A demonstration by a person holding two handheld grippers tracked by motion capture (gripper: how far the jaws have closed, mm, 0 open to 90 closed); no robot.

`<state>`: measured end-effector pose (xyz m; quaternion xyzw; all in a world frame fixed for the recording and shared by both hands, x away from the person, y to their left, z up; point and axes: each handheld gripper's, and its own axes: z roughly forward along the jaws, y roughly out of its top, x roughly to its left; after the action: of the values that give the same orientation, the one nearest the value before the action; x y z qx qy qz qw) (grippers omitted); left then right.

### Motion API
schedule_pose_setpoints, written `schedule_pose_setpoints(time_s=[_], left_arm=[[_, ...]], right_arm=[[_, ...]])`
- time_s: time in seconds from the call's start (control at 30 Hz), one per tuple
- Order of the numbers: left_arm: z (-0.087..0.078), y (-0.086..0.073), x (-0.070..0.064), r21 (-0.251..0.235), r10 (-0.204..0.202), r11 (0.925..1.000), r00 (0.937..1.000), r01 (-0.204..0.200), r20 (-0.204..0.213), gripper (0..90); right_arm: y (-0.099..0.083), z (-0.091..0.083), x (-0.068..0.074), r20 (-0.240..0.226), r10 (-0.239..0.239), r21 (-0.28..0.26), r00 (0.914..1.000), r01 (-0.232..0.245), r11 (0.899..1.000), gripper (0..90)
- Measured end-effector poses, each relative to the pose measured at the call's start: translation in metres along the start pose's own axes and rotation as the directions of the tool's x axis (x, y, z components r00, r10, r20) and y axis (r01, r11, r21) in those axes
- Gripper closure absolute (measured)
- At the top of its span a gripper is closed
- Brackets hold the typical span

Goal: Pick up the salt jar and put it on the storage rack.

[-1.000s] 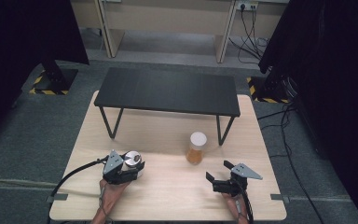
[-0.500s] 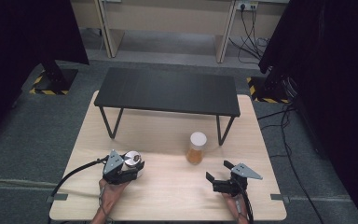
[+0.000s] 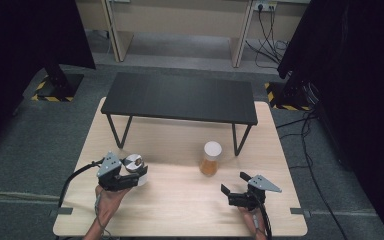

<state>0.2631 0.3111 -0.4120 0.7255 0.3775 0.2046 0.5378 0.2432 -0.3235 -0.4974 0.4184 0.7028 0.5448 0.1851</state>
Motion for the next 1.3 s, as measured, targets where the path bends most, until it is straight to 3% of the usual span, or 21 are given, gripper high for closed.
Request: schedule_pose_setpoints(time_s=[0.23,0.43,0.63,0.73,0.83,0.87,0.97,1.07,1.3], left_arm=[[-0.013,0.054,0.006,-0.008,0.025,0.9997,0.9997,-0.025,-0.001,31.3],[-0.017,0.101,0.018,-0.031,0.004,0.9995,0.9998,-0.003,0.018,31.3],[-0.013,0.152,0.026,-0.042,0.010,0.9991,0.9994,-0.011,-0.034,31.3],[-0.010,0.164,0.030,-0.049,0.001,0.9988,0.9988,-0.003,-0.049,31.3],[-0.003,0.182,0.030,-0.047,0.007,0.9989,0.9964,-0.011,-0.084,31.3],[0.005,0.195,0.031,-0.038,0.019,0.9990,0.9946,-0.023,-0.102,31.3],[0.012,0.202,0.033,-0.037,0.009,0.9992,0.9942,-0.013,-0.107,31.3],[0.032,0.219,0.036,-0.021,0.013,0.9996,0.9899,-0.016,-0.141,31.3],[0.060,0.232,0.050,-0.009,-0.033,0.9995,0.9824,0.032,-0.184,31.3]], right_arm=[[0.000,0.000,0.000,-0.001,-0.001,0.000,1.0000,0.001,1.000,0.5],[0.000,0.000,0.000,-0.002,-0.002,-0.001,1.0000,0.002,1.000,0.5],[0.000,0.000,0.000,-0.005,-0.004,0.001,1.0000,0.004,1.000,0.5],[0.000,0.000,-0.001,-0.006,-0.004,0.001,1.0000,0.004,1.000,0.5],[0.001,0.000,-0.001,-0.009,-0.002,0.003,1.0000,0.002,1.000,0.5],[0.001,0.000,-0.001,-0.009,-0.003,0.004,1.0000,0.003,1.000,0.5],[0.001,0.001,-0.001,-0.010,-0.004,0.004,0.9999,0.004,1.000,0.5],[0.001,0.001,-0.001,-0.004,0.002,0.003,1.0000,-0.002,1.000,0.5],[0.001,0.001,-0.003,-0.010,0.006,0.001,0.9999,-0.006,1.000,0.6]])
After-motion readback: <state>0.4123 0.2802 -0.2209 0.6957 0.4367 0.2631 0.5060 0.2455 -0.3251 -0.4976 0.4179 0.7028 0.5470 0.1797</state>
